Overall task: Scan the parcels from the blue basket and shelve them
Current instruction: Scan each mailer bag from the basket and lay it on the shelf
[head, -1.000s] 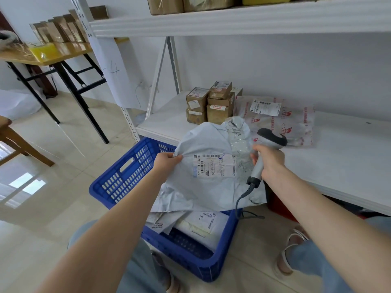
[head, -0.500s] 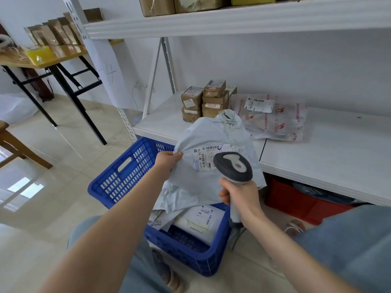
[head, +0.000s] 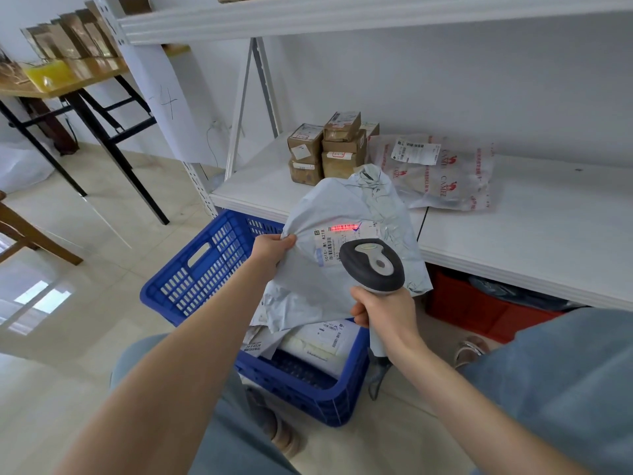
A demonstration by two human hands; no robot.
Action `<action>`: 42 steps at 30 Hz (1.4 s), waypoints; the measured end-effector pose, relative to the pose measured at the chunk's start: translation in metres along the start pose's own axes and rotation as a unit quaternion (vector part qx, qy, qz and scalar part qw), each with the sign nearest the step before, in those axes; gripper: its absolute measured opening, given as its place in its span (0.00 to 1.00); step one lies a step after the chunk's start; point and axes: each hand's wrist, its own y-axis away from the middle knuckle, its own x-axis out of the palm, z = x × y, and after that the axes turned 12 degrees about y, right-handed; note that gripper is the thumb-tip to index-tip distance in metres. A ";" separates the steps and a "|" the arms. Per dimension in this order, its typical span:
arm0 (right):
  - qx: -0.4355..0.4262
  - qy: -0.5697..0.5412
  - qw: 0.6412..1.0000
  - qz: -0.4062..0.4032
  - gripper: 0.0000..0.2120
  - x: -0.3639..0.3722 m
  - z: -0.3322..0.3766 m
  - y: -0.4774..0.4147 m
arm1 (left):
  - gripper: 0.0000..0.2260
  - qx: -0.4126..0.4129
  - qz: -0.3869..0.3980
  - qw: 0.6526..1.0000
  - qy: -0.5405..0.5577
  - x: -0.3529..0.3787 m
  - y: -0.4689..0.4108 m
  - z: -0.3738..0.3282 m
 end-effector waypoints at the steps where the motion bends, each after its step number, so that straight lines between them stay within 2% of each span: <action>1: -0.001 0.006 1.000 -0.001 0.10 0.000 0.000 0.000 | 0.08 -0.001 0.001 1.000 0.001 0.001 0.000 0.000; 11: -0.002 -0.016 1.000 0.010 0.09 -0.002 0.005 -0.010 | 0.09 0.008 0.000 1.000 -0.004 0.005 -0.004 -0.005; 16: 0.000 -0.052 0.999 0.001 0.06 -0.017 0.023 -0.042 | 0.08 0.042 0.001 0.999 -0.018 0.027 -0.022 -0.027; 25: -0.004 -0.150 0.987 -0.054 0.08 -0.073 0.050 -0.140 | 0.10 0.148 0.048 0.986 -0.065 0.165 -0.086 -0.103; 30: 0.002 -0.190 0.979 -0.077 0.07 -0.100 0.050 -0.195 | 0.14 0.206 0.069 0.964 -0.152 0.253 -0.140 -0.140; 32: 0.008 -0.206 0.975 -0.086 0.07 -0.105 0.047 -0.213 | 0.11 0.235 0.066 0.952 -0.186 0.280 -0.158 -0.150; 33: 0.012 -0.211 0.974 -0.087 0.07 -0.106 0.046 -0.221 | 0.06 0.244 0.065 0.944 -0.213 0.291 -0.166 -0.152; 34: 0.016 -0.218 0.972 -0.086 0.08 -0.107 0.046 -0.229 | 0.09 0.252 0.064 0.935 -0.243 0.301 -0.176 -0.152; 36: 0.028 -0.233 0.968 -0.084 0.09 -0.106 0.047 -0.242 | 0.25 0.259 0.080 0.897 -0.349 0.316 -0.192 -0.141; 38: 0.034 -0.227 0.970 -0.082 0.06 -0.107 0.048 -0.252 | 0.33 0.295 0.100 0.821 -0.479 0.326 -0.200 -0.117; 40: 0.038 -0.220 0.971 -0.089 0.03 -0.108 0.047 -0.258 | 0.35 0.309 0.135 0.739 -0.584 0.334 -0.198 -0.085; 41: 0.041 -0.219 0.970 -0.094 0.02 -0.109 0.046 -0.260 | 0.34 0.298 0.156 0.717 -0.611 0.336 -0.195 -0.071; 42: 0.044 -0.218 0.970 -0.099 0.01 -0.110 0.045 -0.261 | 0.33 0.279 0.170 0.714 -0.619 0.339 -0.195 -0.058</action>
